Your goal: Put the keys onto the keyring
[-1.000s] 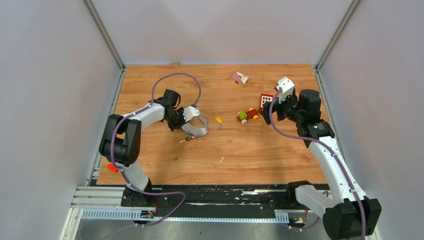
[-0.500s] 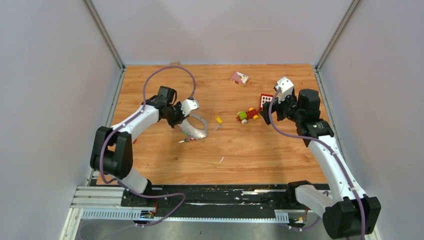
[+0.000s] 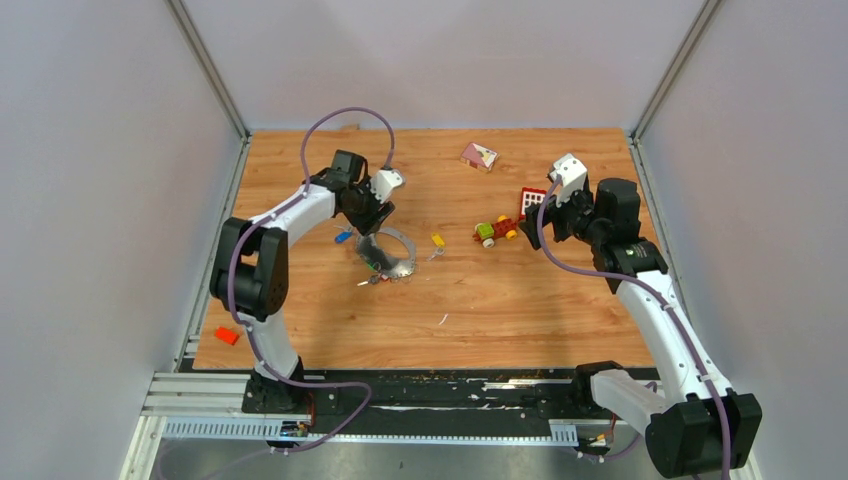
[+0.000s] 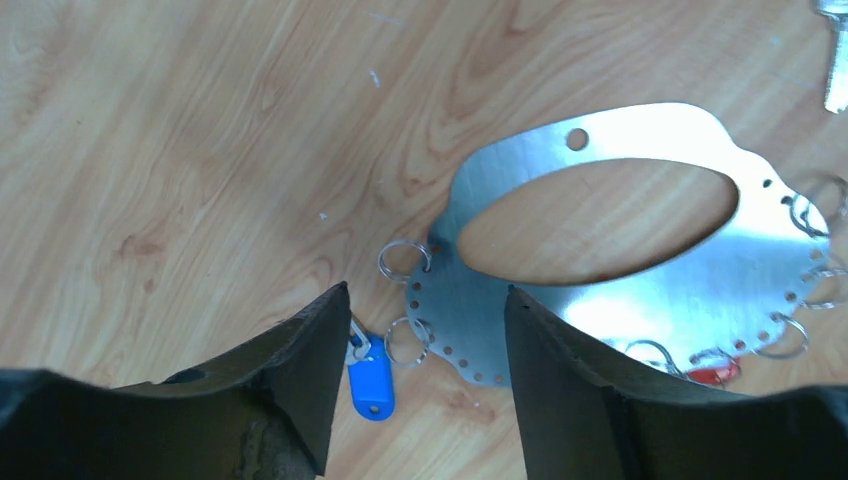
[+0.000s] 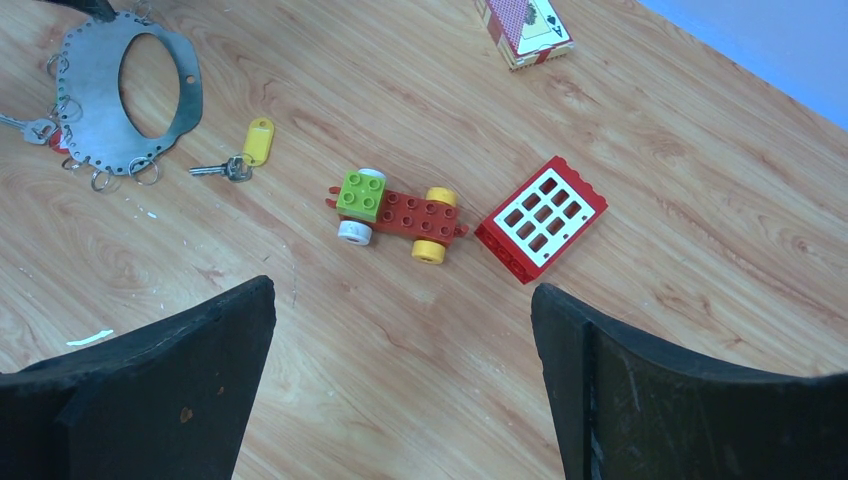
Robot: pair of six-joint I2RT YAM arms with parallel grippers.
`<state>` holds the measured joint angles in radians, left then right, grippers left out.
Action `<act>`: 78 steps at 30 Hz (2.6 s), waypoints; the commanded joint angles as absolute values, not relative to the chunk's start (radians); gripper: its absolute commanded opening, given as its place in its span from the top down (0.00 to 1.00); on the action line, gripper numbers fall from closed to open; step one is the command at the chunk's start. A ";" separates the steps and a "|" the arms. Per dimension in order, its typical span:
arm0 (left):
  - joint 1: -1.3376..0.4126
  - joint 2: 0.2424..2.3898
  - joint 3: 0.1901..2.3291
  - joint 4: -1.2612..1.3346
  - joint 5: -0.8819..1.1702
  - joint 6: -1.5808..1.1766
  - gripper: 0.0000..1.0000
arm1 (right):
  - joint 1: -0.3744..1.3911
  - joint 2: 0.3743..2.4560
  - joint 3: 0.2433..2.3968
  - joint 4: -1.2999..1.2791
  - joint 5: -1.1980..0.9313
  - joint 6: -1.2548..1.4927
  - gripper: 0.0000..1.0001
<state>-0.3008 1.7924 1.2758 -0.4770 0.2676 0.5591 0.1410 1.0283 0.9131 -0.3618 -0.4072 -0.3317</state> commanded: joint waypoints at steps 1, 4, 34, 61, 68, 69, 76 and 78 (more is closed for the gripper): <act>-0.302 1.869 1.340 -0.485 0.201 0.433 0.32 | 0.144 1.031 0.936 -0.363 -0.422 -0.343 0.00; -0.303 1.906 1.355 -0.475 0.159 0.398 0.32 | 0.144 1.033 0.937 -0.362 -0.424 -0.343 0.00; -0.285 1.972 1.451 -0.593 0.255 0.387 0.71 | 0.144 1.030 0.937 -0.366 -0.420 -0.349 0.00; -0.272 2.098 1.652 -1.037 0.417 1.143 0.45 | 0.144 1.041 0.940 -0.373 -0.420 -0.354 0.00; -0.286 2.139 1.675 -1.049 0.353 1.231 0.47 | 0.144 1.044 0.942 -0.376 -0.425 -0.355 0.00; -0.288 2.151 1.684 -1.057 0.350 1.234 0.49 | 0.145 1.045 0.941 -0.377 -0.425 -0.356 0.00; -0.290 2.171 1.692 -1.080 0.348 1.245 0.64 | 0.144 1.044 0.942 -0.377 -0.425 -0.357 0.00; -0.290 2.164 1.687 -1.081 0.348 1.246 0.68 | 0.144 1.045 0.943 -0.378 -0.425 -0.359 0.00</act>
